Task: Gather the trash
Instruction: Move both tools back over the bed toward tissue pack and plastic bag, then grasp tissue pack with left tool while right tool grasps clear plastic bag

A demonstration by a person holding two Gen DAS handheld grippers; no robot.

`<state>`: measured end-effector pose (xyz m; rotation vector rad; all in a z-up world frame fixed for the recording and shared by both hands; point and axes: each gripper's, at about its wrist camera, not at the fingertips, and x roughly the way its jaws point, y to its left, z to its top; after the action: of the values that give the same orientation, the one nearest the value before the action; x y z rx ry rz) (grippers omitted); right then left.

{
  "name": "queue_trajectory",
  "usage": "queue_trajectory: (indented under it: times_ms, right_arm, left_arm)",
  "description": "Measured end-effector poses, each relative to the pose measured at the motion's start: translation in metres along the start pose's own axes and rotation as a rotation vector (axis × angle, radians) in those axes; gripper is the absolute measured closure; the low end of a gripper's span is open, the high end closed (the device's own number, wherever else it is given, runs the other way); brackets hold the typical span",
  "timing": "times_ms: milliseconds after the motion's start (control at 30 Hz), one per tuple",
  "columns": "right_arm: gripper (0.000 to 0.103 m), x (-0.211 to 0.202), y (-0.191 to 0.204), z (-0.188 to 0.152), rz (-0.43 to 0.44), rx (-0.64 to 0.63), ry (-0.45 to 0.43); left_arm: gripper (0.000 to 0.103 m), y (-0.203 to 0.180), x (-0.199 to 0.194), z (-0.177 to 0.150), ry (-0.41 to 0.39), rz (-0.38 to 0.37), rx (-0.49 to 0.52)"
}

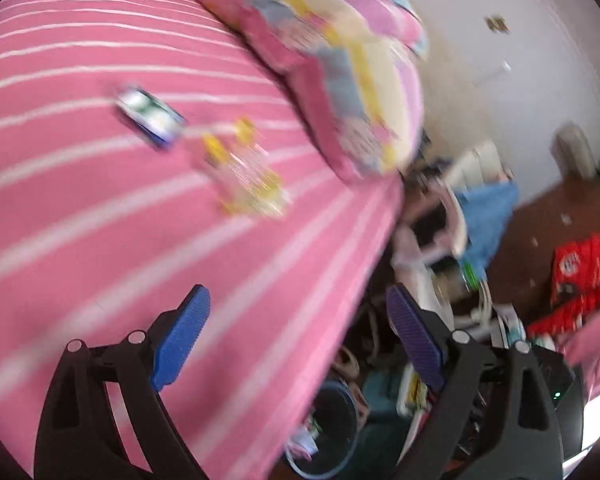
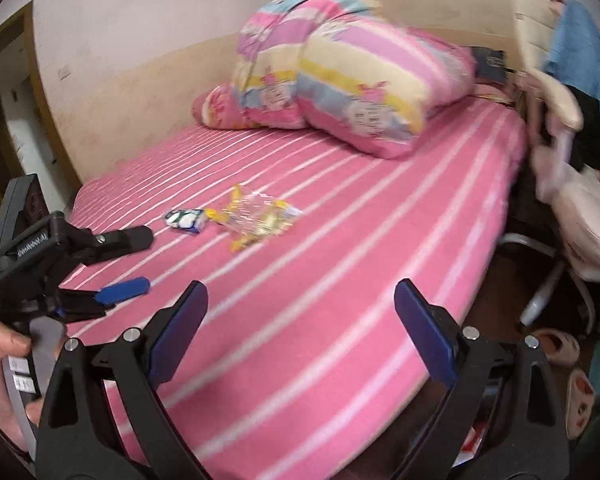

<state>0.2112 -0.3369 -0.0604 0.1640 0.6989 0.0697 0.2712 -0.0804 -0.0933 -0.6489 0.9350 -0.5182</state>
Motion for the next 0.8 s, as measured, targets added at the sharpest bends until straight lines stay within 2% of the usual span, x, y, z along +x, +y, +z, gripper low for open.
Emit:
queue_trajectory:
  times_ms: [200, 400, 467, 533, 600, 667, 700, 733, 767, 800]
  right_arm:
    - [0.01, 0.096, 0.039, 0.039, 0.019, -0.156, 0.085]
    - [0.01, 0.176, 0.062, 0.065, 0.018, -0.293, 0.121]
    - [0.01, 0.204, 0.069, 0.072, 0.009, -0.334, 0.145]
    - [0.01, 0.226, 0.074, 0.074, -0.004, -0.368, 0.176]
    - [0.01, 0.246, 0.08, 0.075, -0.024, -0.425, 0.191]
    - [0.01, 0.26, 0.08, 0.072, -0.019, -0.44, 0.216]
    - [0.013, 0.264, 0.079, 0.072, 0.008, -0.42, 0.232]
    - [0.017, 0.267, 0.079, 0.074, 0.03, -0.406, 0.242]
    - [0.039, 0.265, 0.077, 0.077, 0.047, -0.37, 0.239]
    - [0.044, 0.265, 0.078, 0.077, 0.045, -0.371, 0.235]
  left_arm:
    - [0.016, 0.069, 0.02, 0.07, -0.005, 0.072, -0.071]
    - [0.018, 0.116, 0.074, 0.126, 0.064, 0.108, -0.126]
    - [0.031, 0.121, 0.089, 0.134, 0.086, 0.123, -0.126]
    - [0.033, 0.122, 0.104, 0.142, 0.098, 0.135, -0.104]
    - [0.043, 0.122, 0.112, 0.148, 0.091, 0.146, -0.086]
    - [0.076, 0.13, 0.117, 0.152, 0.083, 0.164, -0.104]
    - [0.078, 0.135, 0.119, 0.151, 0.08, 0.152, -0.125]
    - [0.082, 0.136, 0.119, 0.15, 0.072, 0.149, -0.127]
    - [0.085, 0.134, 0.117, 0.148, 0.063, 0.146, -0.114]
    - [0.086, 0.132, 0.116, 0.147, 0.061, 0.144, -0.105]
